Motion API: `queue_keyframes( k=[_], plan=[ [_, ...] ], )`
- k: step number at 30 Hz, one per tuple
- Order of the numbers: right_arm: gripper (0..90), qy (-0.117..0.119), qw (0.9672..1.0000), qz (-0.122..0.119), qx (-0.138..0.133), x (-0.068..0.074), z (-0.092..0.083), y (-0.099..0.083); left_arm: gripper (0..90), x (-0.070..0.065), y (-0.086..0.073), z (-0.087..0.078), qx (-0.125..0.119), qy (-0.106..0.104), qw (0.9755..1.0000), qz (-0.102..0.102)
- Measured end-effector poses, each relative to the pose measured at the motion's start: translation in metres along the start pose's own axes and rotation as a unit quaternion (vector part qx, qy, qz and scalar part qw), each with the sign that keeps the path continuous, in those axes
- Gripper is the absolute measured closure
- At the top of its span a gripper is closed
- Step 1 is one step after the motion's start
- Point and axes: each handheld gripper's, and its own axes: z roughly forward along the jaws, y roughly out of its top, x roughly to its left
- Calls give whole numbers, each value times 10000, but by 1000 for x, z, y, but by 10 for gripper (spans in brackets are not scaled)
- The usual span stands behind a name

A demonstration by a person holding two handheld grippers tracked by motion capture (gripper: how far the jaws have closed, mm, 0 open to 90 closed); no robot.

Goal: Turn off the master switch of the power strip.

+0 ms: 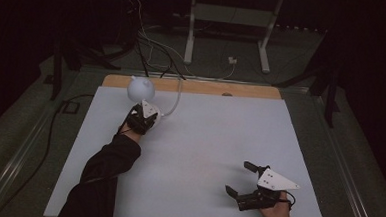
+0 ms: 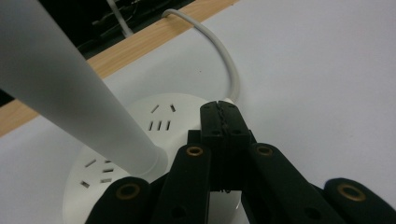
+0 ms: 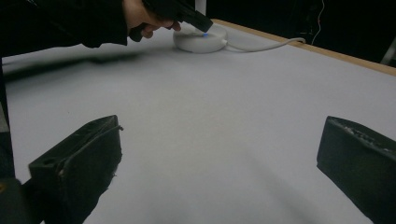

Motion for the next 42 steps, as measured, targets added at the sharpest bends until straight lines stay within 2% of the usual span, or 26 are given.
queue_keyframes(
  k=[4, 8, 10, 12, 16, 23, 24, 26, 31, 42],
  plan=[
    [0, 0, 10000, 5, 2, 0, 0, 0, 900, -1, -1, 1, 103, 143, 9997, 149],
    [0, 8, 10000, 2, 4, 0, 0, 0, 900, 0, -3, 2, 114, 136, 9998, 100],
    [0, 4, 10000, 1, 5, 0, 0, 0, 900, 0, -3, 3, 130, 218, 9995, 194],
    [0, 3, 10000, 2, 4, 0, 0, 0, 900, 0, -3, 3, 107, 168, 9996, 190],
    [0, 9, 10000, 5, 11, 0, 0, 0, 900, -2, -2, 4, 149, 225, 9991, 330],
    [0, 19, 10000, 15, 10, 0, 0, 0, 900, 0, 0, 5, 274, 127, 9991, 287],
    [0, 17, 10000, 12, 14, 0, 0, 0, 900, 0, 1, 5, 296, 126, 9989, 352],
    [0, 27, 10000, 9, 13, 1, 1, 0, 900, 0, 1, 6, 322, 104, 9989, 328],
    [0, 36, 10000, 2, 17, 1, 1, 0, 900, 0, 3, 6, 372, 115, 9982, 446],
    [0, 64, 10000, -14, 29, 2, 1, 0, 900, 0, 9, 7, 621, 91, 9968, 502]
  ],
)
